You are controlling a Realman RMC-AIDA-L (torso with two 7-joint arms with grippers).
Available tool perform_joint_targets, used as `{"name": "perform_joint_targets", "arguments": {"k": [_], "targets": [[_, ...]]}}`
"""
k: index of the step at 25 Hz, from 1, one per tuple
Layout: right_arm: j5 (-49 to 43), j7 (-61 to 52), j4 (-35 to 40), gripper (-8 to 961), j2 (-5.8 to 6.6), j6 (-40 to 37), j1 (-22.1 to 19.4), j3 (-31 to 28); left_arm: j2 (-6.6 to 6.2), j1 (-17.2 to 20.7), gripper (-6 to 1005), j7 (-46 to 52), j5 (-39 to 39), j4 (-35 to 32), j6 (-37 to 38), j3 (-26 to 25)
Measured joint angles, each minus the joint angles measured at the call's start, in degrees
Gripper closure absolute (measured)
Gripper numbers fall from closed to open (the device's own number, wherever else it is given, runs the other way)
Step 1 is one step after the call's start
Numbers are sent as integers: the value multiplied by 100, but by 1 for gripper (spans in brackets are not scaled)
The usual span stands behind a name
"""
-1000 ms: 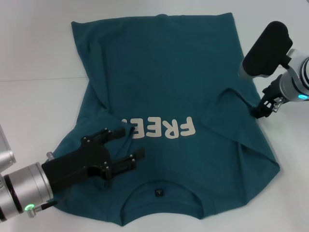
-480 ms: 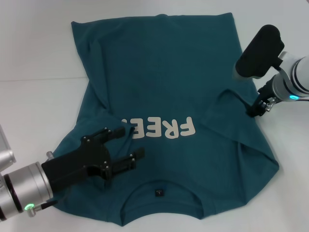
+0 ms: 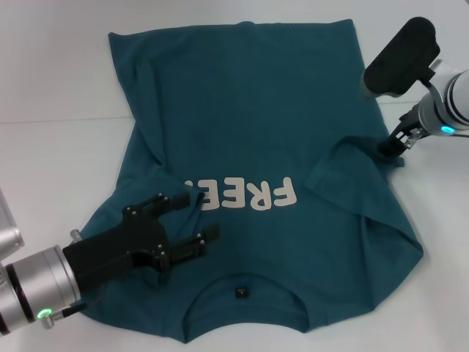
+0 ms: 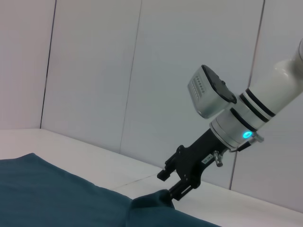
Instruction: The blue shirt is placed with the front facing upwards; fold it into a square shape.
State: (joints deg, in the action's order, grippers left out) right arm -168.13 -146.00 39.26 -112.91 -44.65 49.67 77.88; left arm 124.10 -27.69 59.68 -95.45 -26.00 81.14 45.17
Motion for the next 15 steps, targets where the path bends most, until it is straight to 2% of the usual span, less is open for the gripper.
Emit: {"name": "perform_joint_targets", "arguments": {"k": [7, 15], "targets": [[0, -371, -48, 297, 126, 235, 72, -2, 0, 0, 200, -6, 0, -7, -2, -6], [1, -759, -456, 298, 159, 523, 341, -43, 0, 4, 199, -23, 53, -13, -11, -9]]}}
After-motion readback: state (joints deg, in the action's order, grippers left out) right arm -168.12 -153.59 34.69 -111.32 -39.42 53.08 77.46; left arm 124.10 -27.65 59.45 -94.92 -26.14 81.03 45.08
